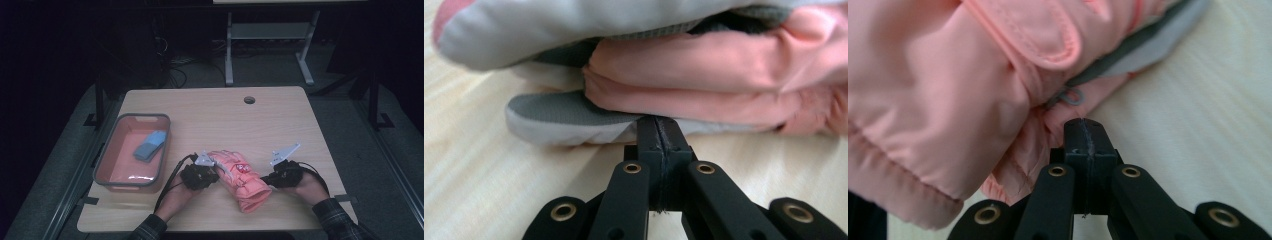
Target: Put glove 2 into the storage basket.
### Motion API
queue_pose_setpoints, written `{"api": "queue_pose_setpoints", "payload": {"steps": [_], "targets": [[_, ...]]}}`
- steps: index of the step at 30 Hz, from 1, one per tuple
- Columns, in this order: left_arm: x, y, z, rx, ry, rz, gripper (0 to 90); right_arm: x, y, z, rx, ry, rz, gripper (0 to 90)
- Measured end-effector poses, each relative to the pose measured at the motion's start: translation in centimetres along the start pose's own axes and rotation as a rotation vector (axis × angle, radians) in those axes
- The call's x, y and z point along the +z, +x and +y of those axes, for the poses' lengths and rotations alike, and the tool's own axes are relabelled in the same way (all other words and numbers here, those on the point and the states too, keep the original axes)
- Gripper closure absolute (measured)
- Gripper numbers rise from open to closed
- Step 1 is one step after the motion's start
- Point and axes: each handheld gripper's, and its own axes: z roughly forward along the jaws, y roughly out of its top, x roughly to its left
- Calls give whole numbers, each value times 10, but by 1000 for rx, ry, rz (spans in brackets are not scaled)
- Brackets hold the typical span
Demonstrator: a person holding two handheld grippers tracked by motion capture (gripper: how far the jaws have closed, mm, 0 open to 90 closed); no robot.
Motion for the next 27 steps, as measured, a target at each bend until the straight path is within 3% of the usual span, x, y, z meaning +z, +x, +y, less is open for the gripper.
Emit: {"api": "queue_pose_setpoints", "payload": {"steps": [14, 15, 18, 19, 23, 24, 27], "targets": [[18, 21, 25, 9, -16, -23, 893, 14, 22, 12, -35, 0, 52, 900], [18, 23, 26, 27, -3, -25, 893, 15, 23, 13, -38, 2, 53, 900], [21, 24, 28, 8, -27, -35, 893, 22, 29, 17, -44, -3, 74, 900], [22, 24, 28, 3, -34, -37, 893, 24, 30, 18, -68, -5, 77, 900], [22, 26, 32, 18, -36, -52, 893, 32, 38, 24, -88, -4, 84, 900], [22, 26, 33, 14, -47, -57, 893, 33, 41, 26, -73, 2, 93, 900], [23, 25, 33, 14, -43, -68, 893, 39, 45, 30, -100, -1, 97, 900]]}}
